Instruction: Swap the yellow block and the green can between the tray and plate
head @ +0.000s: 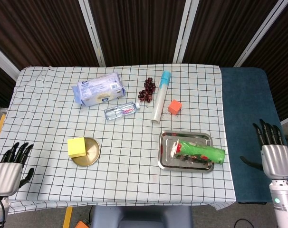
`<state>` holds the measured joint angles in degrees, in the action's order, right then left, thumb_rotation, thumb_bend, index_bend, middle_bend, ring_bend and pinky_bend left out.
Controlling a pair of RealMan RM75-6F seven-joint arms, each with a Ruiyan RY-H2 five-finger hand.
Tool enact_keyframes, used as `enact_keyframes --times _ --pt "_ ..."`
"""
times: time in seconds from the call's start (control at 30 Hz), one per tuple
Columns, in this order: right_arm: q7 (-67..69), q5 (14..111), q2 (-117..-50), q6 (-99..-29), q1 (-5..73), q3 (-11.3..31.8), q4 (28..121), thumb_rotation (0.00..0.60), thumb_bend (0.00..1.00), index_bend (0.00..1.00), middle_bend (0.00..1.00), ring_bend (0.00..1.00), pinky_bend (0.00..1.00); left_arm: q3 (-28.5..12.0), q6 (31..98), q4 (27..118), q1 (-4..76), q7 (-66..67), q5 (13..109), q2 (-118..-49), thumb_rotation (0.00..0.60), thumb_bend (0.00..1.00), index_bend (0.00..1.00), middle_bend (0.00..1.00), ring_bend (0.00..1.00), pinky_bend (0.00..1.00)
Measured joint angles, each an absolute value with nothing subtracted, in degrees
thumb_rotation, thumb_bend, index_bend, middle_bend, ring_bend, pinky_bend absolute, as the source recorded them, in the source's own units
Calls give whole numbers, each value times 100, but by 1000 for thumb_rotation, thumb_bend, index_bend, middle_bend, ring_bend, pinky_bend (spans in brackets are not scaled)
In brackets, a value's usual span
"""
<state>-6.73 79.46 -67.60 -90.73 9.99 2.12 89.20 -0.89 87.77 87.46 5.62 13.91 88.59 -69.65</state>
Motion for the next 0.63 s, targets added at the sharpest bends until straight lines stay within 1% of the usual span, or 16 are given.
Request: enact_keyframes --times 0.17,0.37,0.63 --pt "-671 7537 -6662 -8770 897 313 9051 600 50 0 0 0 0 -100 8809 8757 535 1324 8857 -6928 600 387 109 107 48 209" --pt "-605 7783 -6837 -8802 877 405 8757 600 50 0 0 0 0 -142 8829 8721 535 1242 8854 -6925 600 387 109 107 48 209" --pt "-602 7896 -6902 -8794 813 473 8707 600 50 0 0 0 0 -159 8823 8719 519 1223 8820 -6922 600 387 109 107 49 209"
